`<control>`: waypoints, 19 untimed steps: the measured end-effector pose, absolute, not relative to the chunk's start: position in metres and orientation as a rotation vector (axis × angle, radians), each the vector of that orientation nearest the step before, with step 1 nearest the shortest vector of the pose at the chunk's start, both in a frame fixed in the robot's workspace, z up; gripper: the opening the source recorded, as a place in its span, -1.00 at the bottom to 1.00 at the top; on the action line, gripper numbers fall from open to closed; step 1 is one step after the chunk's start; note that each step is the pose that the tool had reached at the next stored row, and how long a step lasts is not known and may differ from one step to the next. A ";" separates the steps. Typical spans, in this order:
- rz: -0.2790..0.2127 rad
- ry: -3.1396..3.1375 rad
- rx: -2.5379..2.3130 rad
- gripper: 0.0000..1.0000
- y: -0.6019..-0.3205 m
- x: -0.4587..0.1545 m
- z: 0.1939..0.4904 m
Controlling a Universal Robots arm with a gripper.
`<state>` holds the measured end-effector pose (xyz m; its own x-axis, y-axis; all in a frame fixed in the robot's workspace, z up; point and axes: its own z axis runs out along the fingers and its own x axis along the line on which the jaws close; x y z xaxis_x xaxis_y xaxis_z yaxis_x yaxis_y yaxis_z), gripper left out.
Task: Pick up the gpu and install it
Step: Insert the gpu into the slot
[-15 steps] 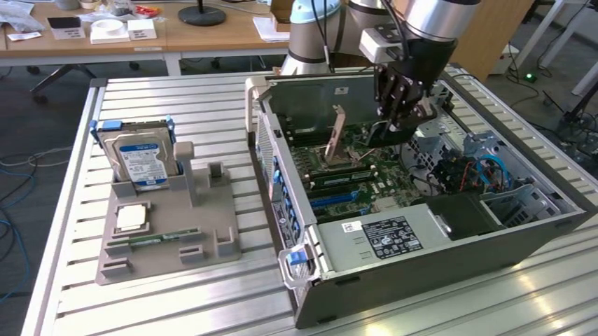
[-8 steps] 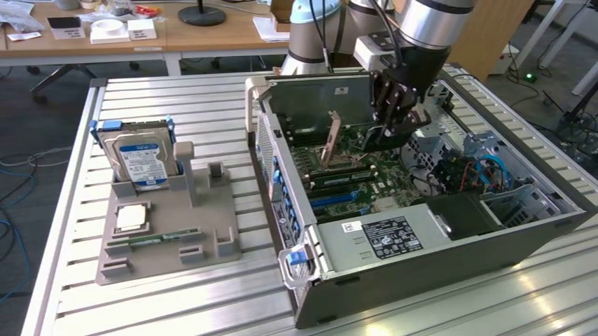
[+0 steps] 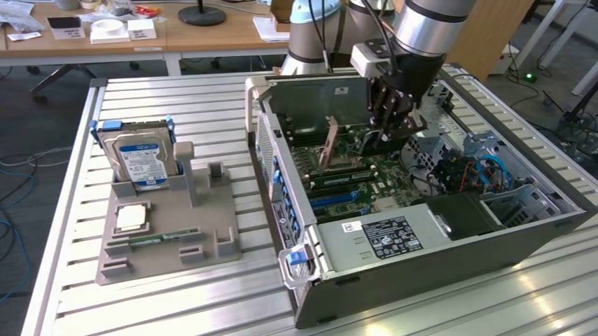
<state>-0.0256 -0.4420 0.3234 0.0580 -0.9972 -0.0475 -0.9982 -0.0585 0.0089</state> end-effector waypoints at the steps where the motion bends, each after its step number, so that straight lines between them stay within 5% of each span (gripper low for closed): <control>1: 0.063 2.137 -2.266 -0.47 -0.442 -0.026 0.323; 19: 0.063 2.137 -2.266 -0.47 -0.442 -0.026 0.311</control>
